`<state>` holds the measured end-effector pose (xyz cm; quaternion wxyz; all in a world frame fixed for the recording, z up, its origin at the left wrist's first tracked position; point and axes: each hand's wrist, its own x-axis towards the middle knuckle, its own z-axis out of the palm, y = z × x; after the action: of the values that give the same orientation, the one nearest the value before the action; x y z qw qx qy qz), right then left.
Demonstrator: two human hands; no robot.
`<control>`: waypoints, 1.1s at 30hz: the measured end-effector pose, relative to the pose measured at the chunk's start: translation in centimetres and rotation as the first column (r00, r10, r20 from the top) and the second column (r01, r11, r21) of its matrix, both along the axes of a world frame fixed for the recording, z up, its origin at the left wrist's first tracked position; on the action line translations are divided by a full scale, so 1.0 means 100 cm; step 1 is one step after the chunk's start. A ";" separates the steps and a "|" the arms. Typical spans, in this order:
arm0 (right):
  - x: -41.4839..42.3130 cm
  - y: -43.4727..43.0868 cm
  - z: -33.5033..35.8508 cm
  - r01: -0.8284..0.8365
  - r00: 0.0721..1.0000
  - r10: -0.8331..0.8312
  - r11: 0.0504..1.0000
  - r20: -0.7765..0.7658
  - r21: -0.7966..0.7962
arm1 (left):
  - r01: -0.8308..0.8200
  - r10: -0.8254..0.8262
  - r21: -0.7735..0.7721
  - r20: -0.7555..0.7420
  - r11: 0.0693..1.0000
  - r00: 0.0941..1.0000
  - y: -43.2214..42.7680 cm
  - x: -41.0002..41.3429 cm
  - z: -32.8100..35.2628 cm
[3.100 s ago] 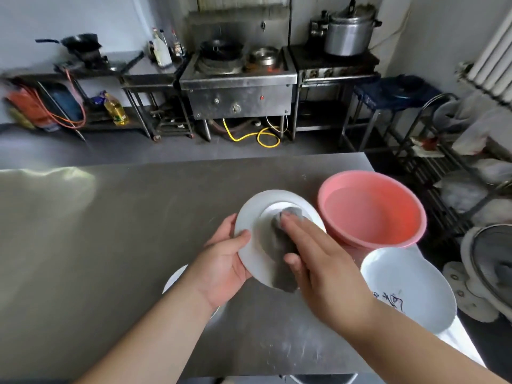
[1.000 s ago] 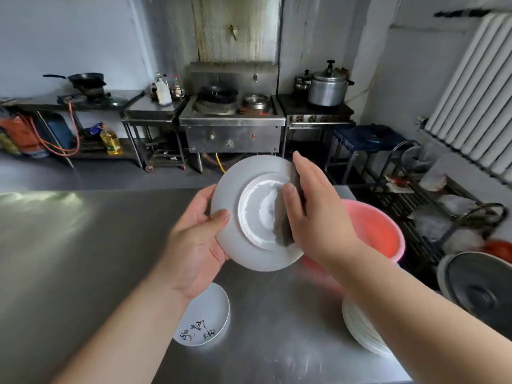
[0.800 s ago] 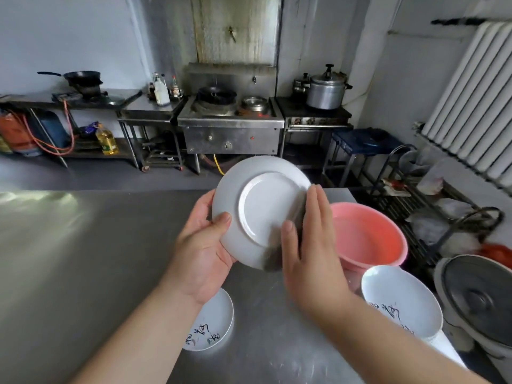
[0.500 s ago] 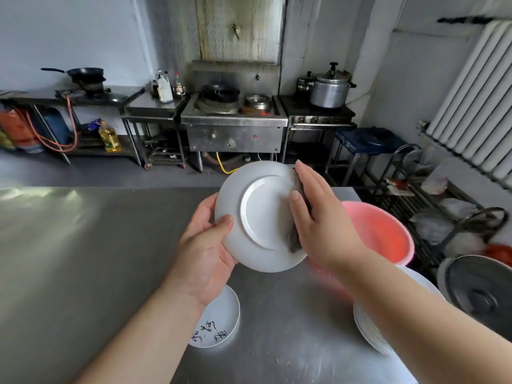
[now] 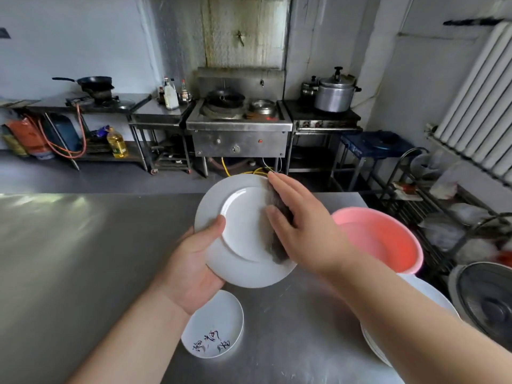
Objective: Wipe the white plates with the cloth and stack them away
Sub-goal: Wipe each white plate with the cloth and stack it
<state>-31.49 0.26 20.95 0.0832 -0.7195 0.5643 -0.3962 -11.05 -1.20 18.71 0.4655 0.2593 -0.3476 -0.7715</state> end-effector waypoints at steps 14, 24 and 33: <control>0.003 0.013 -0.025 0.110 0.990 -0.113 0.993 0.088 0.038 | -0.024 0.031 0.043 -0.163 0.999 0.986 0.010 -0.037 -0.002; -0.035 -0.015 0.003 0.150 0.971 -0.166 0.983 0.173 0.102 | -0.026 0.031 0.059 -0.086 0.998 0.996 0.003 -0.037 -0.001; 0.009 0.040 -0.052 0.220 0.974 -0.223 0.971 0.027 0.096 | -0.085 0.095 0.100 -0.104 0.991 0.990 0.002 -0.042 -0.011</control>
<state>-30.62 4.30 15.73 0.0822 -0.6397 0.6571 -0.3901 -15.29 -1.00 17.62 0.5052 0.2542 -0.2728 -0.7783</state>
